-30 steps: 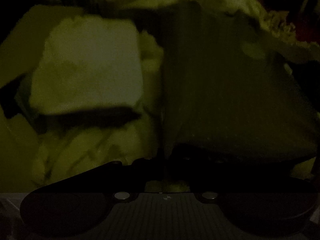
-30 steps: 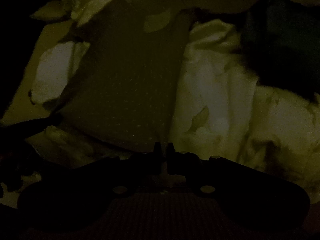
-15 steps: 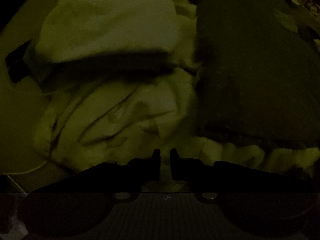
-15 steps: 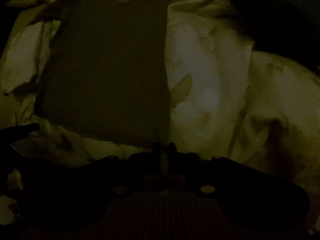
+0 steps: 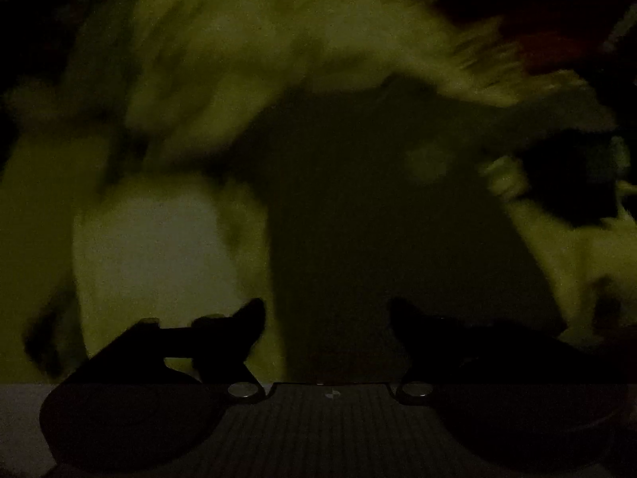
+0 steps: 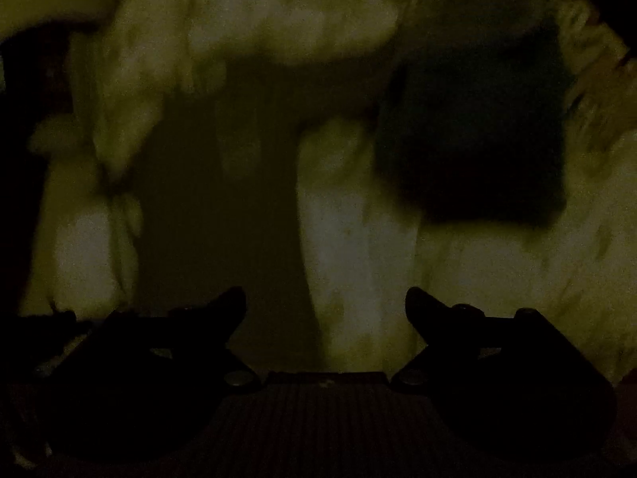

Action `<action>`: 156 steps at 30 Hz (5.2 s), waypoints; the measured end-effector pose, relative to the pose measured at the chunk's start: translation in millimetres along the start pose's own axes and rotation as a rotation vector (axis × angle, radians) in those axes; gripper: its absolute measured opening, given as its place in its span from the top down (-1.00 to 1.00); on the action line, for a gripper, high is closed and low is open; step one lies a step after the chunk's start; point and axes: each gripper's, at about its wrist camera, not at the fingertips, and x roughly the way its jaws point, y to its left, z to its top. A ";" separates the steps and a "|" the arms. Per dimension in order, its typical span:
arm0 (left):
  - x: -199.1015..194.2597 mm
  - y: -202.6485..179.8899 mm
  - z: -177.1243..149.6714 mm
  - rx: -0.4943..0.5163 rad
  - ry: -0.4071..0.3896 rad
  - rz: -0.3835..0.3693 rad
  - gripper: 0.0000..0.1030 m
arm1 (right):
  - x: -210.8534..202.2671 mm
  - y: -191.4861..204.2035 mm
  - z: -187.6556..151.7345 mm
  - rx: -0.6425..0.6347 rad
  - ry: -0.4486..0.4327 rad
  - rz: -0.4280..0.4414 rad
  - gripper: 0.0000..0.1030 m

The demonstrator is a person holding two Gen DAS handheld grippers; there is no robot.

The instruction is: Fold small clothes

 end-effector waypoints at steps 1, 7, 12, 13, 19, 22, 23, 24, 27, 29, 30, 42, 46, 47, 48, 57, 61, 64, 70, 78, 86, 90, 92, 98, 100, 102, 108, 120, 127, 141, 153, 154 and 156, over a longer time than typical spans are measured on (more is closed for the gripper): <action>-10.1 -6.3 19.9 0.057 -0.038 -0.010 -1.00 | -14.9 -3.7 13.4 -0.001 -0.053 -0.010 -0.68; -58.1 -40.0 128.3 0.296 -0.103 -0.151 -1.00 | -73.4 -30.1 93.4 -0.092 -0.106 -0.059 -0.32; -58.8 -62.6 171.6 0.377 -0.070 -0.164 -1.00 | -87.5 -86.3 150.0 0.148 0.006 0.046 -0.41; -52.5 -69.1 174.0 0.353 -0.077 -0.139 -1.00 | -84.7 -97.9 154.8 0.202 0.009 0.057 -0.42; -6.9 -96.2 156.1 0.154 -0.133 -0.109 -1.00 | -41.2 -161.7 139.9 0.538 -0.027 0.104 -0.16; 19.0 -113.6 144.0 0.125 -0.123 -0.066 -1.00 | -21.5 -178.7 134.8 0.597 -0.047 0.118 -0.14; 28.4 -120.5 140.5 0.114 -0.107 -0.043 -1.00 | -15.9 -182.0 135.1 0.605 -0.056 0.131 -0.14; 35.7 -126.2 137.3 0.097 -0.095 -0.030 -1.00 | -11.5 -183.8 137.2 0.616 -0.056 0.142 -0.14; 43.4 -133.2 126.1 0.001 -0.078 -0.023 -1.00 | 4.2 -186.3 146.1 0.618 -0.048 0.177 -0.14; 46.6 -135.3 114.3 -0.086 -0.058 -0.017 -1.00 | 12.3 -184.7 151.9 0.594 -0.055 0.169 -0.02; 47.8 -136.2 108.7 -0.119 -0.049 0.000 -1.00 | 15.1 -182.8 155.2 0.570 -0.062 0.170 0.06; 68.8 -137.2 73.2 -0.168 0.042 0.152 -1.00 | 4.5 -162.8 159.3 0.397 -0.146 0.178 0.76; 63.8 -139.0 77.9 -0.188 0.043 0.180 -1.00 | 1.6 -150.5 161.2 0.328 -0.152 0.192 0.77; 62.8 -139.7 77.7 -0.181 0.044 0.205 -1.00 | 1.4 -148.0 162.4 0.314 -0.156 0.200 0.77; 62.5 -139.8 76.9 -0.176 0.045 0.232 -1.00 | 0.9 -146.2 163.5 0.306 -0.162 0.216 0.77; 64.8 -126.6 74.5 -0.242 0.099 0.213 -1.00 | -7.6 -116.1 164.4 0.179 -0.175 0.280 0.77; 68.6 -118.2 81.3 -0.207 0.106 0.212 -1.00 | -13.3 -90.6 160.3 0.122 -0.201 0.333 0.77; 75.6 -106.3 86.3 -0.191 0.118 0.211 -1.00 | -18.9 -72.5 155.2 0.086 -0.227 0.326 0.77; 88.2 -65.6 90.3 -0.132 0.103 0.236 -1.00 | -14.7 -27.3 139.9 0.047 -0.249 0.329 0.77; 91.9 33.8 79.4 -0.234 0.054 0.216 -1.00 | 43.2 102.6 134.6 -0.020 -0.169 0.378 0.77; 94.4 101.8 76.0 -0.239 0.007 0.203 -1.00 | 157.4 238.7 123.6 -0.203 -0.045 0.312 0.77; 97.4 119.8 74.9 -0.277 -0.010 0.200 -1.00 | 206.9 262.6 115.5 -0.180 0.022 0.288 0.77; 99.9 125.4 74.4 -0.298 -0.009 0.197 -1.00 | 222.4 268.3 113.5 -0.165 0.035 0.281 0.77; 104.2 127.4 75.7 -0.304 0.002 0.206 -1.00 | 263.7 265.8 109.0 -0.084 0.123 0.280 -0.32; 104.5 125.9 77.1 -0.308 0.000 0.204 -1.00 | 252.1 255.3 108.5 -0.051 0.100 0.293 -0.32; 107.5 122.2 79.9 -0.305 -0.010 0.179 -1.00 | 228.4 240.6 110.9 -0.046 0.054 0.301 -0.31; 143.1 85.0 102.1 -0.187 -0.020 0.054 -1.00 | 185.3 181.2 111.0 -0.199 -0.044 0.029 0.74; 239.0 60.1 105.5 -0.066 0.148 0.069 -1.00 | 226.0 141.5 102.4 -0.252 0.004 -0.148 0.84; 199.3 79.5 113.9 -0.192 0.076 0.014 -1.00 | 217.0 143.5 108.1 -0.209 0.002 -0.145 0.81; 82.0 291.5 47.6 -1.042 -0.082 0.305 -1.00 | 164.5 179.2 90.6 -0.215 0.013 -0.014 0.52; 159.9 334.1 40.3 -1.068 0.148 0.240 -0.97 | 167.4 188.7 70.8 -0.210 0.055 -0.026 0.43; 158.5 334.6 40.0 -1.065 0.137 0.248 -0.63 | 166.5 188.7 69.6 -0.212 0.053 -0.029 0.41; 145.2 334.5 40.4 -1.085 0.048 0.222 -0.38 | 165.4 188.0 68.5 -0.210 0.051 -0.030 0.40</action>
